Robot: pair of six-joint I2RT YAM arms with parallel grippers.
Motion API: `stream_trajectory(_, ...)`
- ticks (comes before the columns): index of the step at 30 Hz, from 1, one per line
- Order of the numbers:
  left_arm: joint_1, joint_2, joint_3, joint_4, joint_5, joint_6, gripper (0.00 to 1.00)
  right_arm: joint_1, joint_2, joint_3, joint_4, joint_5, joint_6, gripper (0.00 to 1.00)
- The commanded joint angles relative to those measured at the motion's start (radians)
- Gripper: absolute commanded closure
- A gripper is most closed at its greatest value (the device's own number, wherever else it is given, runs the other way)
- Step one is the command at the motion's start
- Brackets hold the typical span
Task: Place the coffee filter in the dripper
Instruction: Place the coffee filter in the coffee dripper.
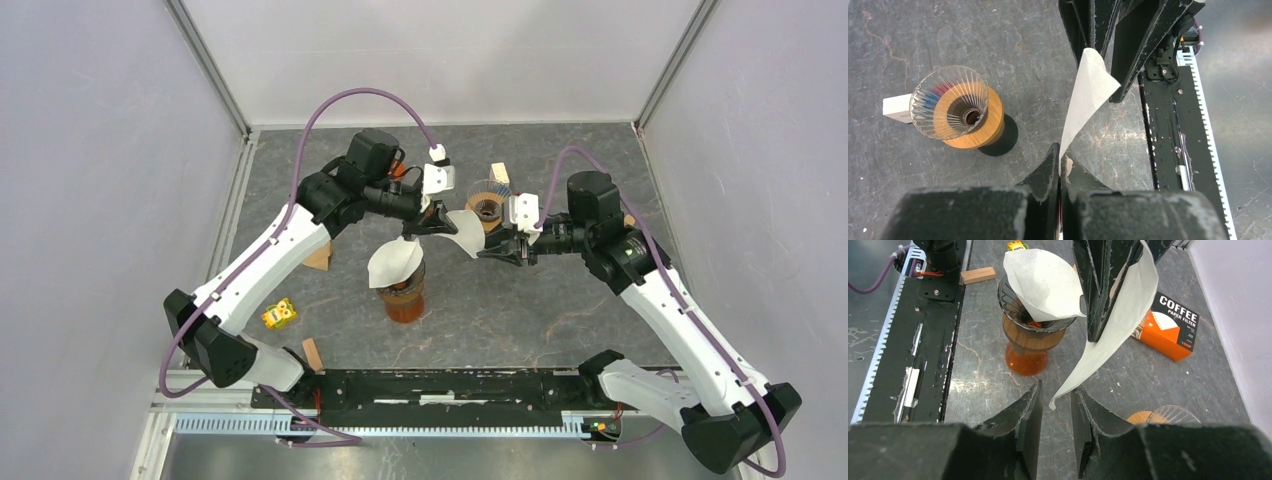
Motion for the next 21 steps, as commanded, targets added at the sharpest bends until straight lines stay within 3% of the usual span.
stream_trajectory(1,-0.011,0.005,-0.001,0.048,0.009,-0.047,0.98,-0.003,0.002,0.012,0.052,-0.034,0.043,0.67)
stream_trajectory(6,-0.008,-0.007,-0.010,0.022,0.104,-0.001,0.98,-0.003,-0.011,0.024,0.008,0.005,-0.004,0.67)
stream_trajectory(13,-0.003,-0.027,0.011,-0.232,0.234,0.356,0.98,-0.003,-0.075,0.057,-0.163,0.132,-0.170,0.57)
stream_trajectory(21,-0.005,-0.012,0.003,-0.360,0.344,0.605,0.98,-0.003,-0.065,0.112,-0.326,0.052,-0.275,0.53)
